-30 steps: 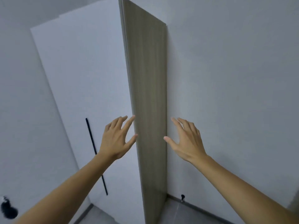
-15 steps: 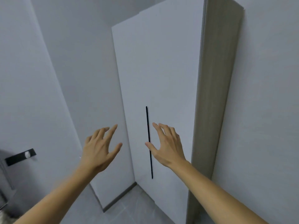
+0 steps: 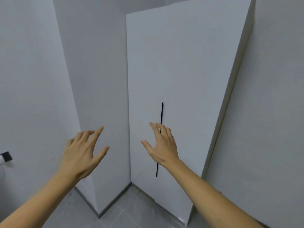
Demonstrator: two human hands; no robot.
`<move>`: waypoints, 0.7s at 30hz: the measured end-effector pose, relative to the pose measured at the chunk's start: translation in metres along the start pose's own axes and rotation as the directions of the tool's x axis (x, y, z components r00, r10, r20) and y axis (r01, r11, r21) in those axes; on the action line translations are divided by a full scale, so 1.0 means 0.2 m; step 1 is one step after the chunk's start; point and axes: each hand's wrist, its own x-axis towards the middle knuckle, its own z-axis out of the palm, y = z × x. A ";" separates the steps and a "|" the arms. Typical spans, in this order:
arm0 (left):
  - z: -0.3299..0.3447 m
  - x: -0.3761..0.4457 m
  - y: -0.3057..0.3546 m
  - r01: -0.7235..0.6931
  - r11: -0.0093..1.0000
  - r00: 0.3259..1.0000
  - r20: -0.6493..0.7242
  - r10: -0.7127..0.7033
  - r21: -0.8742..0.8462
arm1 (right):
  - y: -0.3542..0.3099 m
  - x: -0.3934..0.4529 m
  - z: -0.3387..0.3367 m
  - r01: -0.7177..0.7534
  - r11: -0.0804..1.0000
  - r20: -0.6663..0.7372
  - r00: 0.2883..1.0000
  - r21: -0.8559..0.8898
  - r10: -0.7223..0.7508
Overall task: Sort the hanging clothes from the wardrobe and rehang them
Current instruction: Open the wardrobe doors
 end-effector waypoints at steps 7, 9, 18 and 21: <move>0.00 0.09 -0.30 -0.118 0.992 0.993 0.024 0.119 -0.037 | -0.25 0.03 0.13 -0.062 0.997 -0.056 0.997 -0.046 0.059; 0.02 0.13 -0.33 -0.134 0.989 0.991 0.018 0.136 -0.057 | -0.27 0.04 0.16 -0.083 0.995 -0.064 0.995 -0.064 0.079; 0.20 0.39 -0.41 -0.211 0.967 0.977 0.010 0.215 -0.141 | -0.25 0.19 0.28 -0.169 0.982 -0.093 0.983 -0.088 0.161; 0.29 0.51 -0.43 -0.239 0.959 0.970 0.015 0.244 -0.151 | -0.18 0.28 0.33 -0.193 0.976 -0.116 0.977 -0.101 0.181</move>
